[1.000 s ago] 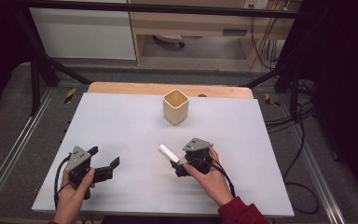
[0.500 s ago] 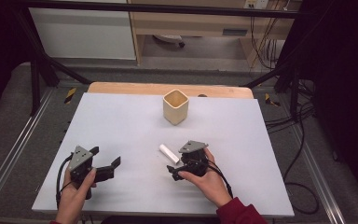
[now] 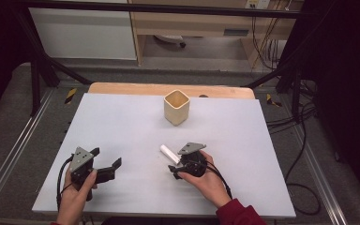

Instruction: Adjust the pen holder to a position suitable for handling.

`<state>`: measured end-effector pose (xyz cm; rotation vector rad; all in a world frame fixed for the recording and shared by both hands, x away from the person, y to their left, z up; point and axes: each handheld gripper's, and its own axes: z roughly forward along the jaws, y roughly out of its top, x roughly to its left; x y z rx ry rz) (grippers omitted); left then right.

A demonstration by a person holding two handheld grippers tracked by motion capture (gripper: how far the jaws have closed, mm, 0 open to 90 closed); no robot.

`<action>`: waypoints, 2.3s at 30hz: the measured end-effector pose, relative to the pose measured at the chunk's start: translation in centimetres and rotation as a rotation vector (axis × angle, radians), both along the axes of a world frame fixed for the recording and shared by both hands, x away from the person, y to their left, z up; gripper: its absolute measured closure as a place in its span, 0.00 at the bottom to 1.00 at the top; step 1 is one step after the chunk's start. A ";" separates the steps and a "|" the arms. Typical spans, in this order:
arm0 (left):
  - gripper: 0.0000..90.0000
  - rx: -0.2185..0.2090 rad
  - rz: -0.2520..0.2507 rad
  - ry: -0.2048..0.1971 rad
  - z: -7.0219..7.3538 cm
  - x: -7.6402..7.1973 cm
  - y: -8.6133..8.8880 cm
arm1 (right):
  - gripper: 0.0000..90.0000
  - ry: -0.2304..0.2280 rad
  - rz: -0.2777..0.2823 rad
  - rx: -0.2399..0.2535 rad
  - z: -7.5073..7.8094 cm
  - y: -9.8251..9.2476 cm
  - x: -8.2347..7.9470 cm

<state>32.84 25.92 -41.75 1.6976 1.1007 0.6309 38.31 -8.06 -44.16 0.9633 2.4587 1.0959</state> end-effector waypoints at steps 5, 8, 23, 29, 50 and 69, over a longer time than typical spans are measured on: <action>0.07 0.006 -0.005 -0.001 0.0 0.0 -0.3 | 0.40 0.002 0.014 -0.029 -0.8 0.5 0.3; 0.07 0.010 0.007 -0.010 0.0 0.2 -0.4 | 0.42 0.002 0.020 -0.033 -0.9 0.5 0.4; 0.07 0.009 -0.008 -0.005 0.0 0.1 -0.8 | 0.46 0.005 -0.052 0.100 0.4 -1.7 1.0; 0.07 0.000 -0.010 0.005 -0.2 0.1 -0.7 | 0.50 0.033 -0.025 0.063 -0.3 -1.0 1.1; 0.07 0.018 -0.050 0.013 -0.3 0.1 -1.5 | 0.74 -0.024 0.008 -0.016 -1.5 0.8 1.2; 0.06 0.055 -0.139 -0.011 -0.3 -0.6 -3.7 | 0.79 -0.046 0.038 -0.030 -0.9 0.4 0.9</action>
